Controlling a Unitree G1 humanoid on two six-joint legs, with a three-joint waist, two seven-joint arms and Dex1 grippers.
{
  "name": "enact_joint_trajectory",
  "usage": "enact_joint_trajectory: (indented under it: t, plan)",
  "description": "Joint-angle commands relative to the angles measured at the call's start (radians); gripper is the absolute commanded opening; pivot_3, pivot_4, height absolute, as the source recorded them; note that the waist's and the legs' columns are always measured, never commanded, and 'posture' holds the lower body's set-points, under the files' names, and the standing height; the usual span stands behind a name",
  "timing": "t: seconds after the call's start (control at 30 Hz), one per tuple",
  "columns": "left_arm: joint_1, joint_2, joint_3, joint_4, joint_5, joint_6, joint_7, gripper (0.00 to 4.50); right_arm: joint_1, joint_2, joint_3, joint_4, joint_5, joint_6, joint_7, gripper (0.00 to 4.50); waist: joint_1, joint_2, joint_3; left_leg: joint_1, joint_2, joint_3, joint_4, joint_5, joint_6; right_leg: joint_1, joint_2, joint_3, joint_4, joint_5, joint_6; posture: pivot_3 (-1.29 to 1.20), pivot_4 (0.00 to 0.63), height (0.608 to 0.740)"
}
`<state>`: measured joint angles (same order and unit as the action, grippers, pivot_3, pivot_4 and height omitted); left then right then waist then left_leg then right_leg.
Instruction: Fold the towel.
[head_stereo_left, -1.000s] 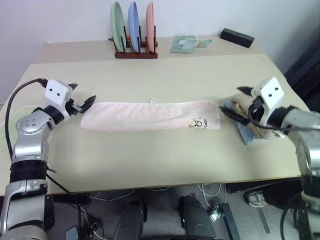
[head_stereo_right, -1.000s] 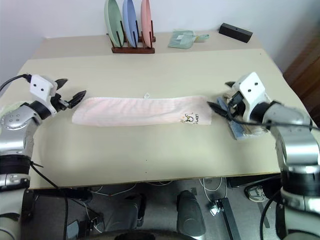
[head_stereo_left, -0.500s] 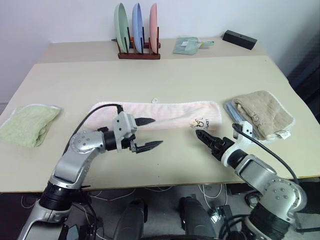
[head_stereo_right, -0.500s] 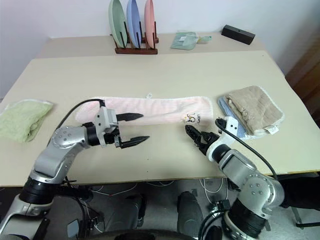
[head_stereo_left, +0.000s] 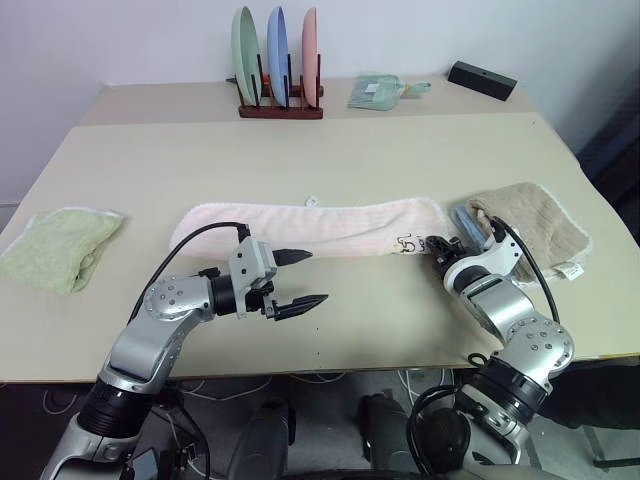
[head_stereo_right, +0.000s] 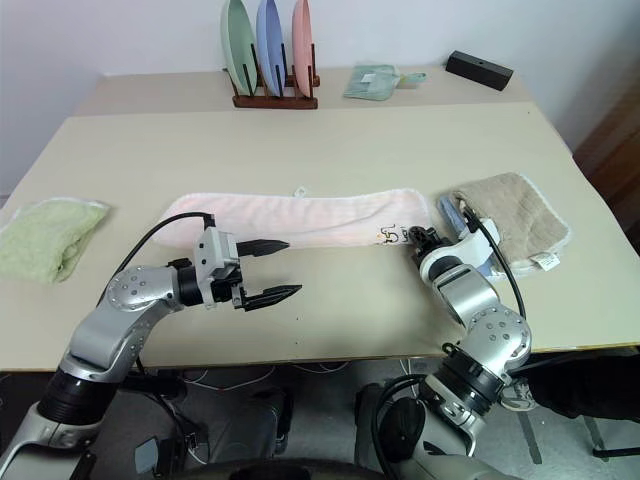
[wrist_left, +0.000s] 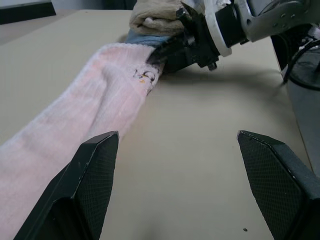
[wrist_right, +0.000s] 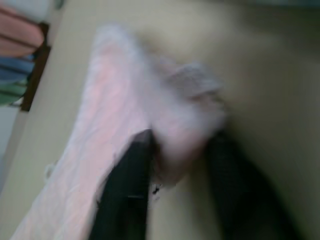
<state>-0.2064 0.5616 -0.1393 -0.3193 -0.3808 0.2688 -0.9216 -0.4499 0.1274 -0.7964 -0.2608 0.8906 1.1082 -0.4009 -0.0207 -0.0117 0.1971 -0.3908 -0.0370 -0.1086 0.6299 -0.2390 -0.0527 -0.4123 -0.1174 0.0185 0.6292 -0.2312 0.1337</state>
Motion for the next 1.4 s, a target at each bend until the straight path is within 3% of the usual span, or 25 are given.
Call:
enact_joint_trajectory:
  t: [0.03,0.23,0.4,0.5,0.67,0.93,1.3,1.4]
  plan:
    - [0.014,0.000,0.014,-0.035,0.004,-0.019,0.008,3.87,0.030,-0.030,0.013,-0.053,0.024,-0.051,-0.026,0.03,0.001,0.000,0.000,0.000,0.000,0.000,0.000,0.000,0.000,0.000,0.000,0.000,0.000,0.000,0.000,0.00,0.150,0.740]
    - [0.020,0.001,0.016,-0.020,0.006,-0.032,0.006,3.87,0.086,-0.159,0.111,-0.164,0.040,-0.047,0.001,0.03,0.002,0.002,0.000,-0.001,0.000,0.000,0.000,0.000,0.000,0.000,0.000,0.000,-0.001,0.000,0.000,0.00,0.150,0.740]
    - [0.009,0.001,0.020,0.010,0.005,-0.045,-0.001,3.87,0.099,-0.358,0.258,-0.259,0.018,-0.020,0.113,0.03,-0.005,0.003,0.001,-0.001,0.000,0.000,-0.001,0.000,0.000,-0.001,0.000,0.000,-0.001,-0.002,-0.003,0.00,0.150,0.740]
    - [0.005,0.002,0.024,0.019,0.006,-0.049,-0.001,3.87,0.069,-0.475,0.386,-0.303,-0.003,-0.024,0.213,0.03,-0.009,0.003,0.001,-0.001,0.001,0.000,-0.001,0.000,0.001,-0.001,0.000,0.000,-0.001,-0.003,-0.004,0.00,0.150,0.740]
    - [0.009,0.009,0.044,-0.012,-0.003,-0.018,0.027,3.87,-0.019,-0.681,0.790,-0.388,-0.112,-0.040,0.474,0.03,-0.020,0.003,0.001,-0.001,0.001,-0.001,-0.001,0.000,0.001,-0.001,0.000,-0.001,-0.002,-0.003,-0.003,0.00,0.150,0.740]
    - [0.020,0.006,0.041,-0.081,-0.013,0.028,0.070,3.87,-0.100,-0.591,1.102,-0.130,-0.355,-0.187,0.602,0.03,-0.015,0.001,0.000,-0.003,0.000,-0.002,0.000,-0.001,0.001,0.000,0.000,-0.003,-0.003,-0.003,-0.003,0.00,0.150,0.740]
    - [0.032,0.022,0.064,-0.139,-0.029,0.097,0.098,3.87,-0.097,-0.482,1.151,-0.015,-0.501,-0.255,0.705,0.03,-0.016,0.001,0.000,-0.002,0.000,-0.003,-0.001,-0.001,0.001,-0.001,0.000,-0.003,-0.004,-0.002,-0.001,0.00,0.150,0.740]
    - [0.028,0.023,0.063,-0.138,-0.030,0.102,0.101,3.87,-0.079,-0.494,1.126,-0.071,-0.488,-0.253,0.751,1.26,-0.016,0.001,0.000,-0.003,0.000,-0.003,-0.001,-0.001,0.001,-0.001,0.000,-0.003,-0.004,-0.002,-0.001,0.00,0.150,0.740]
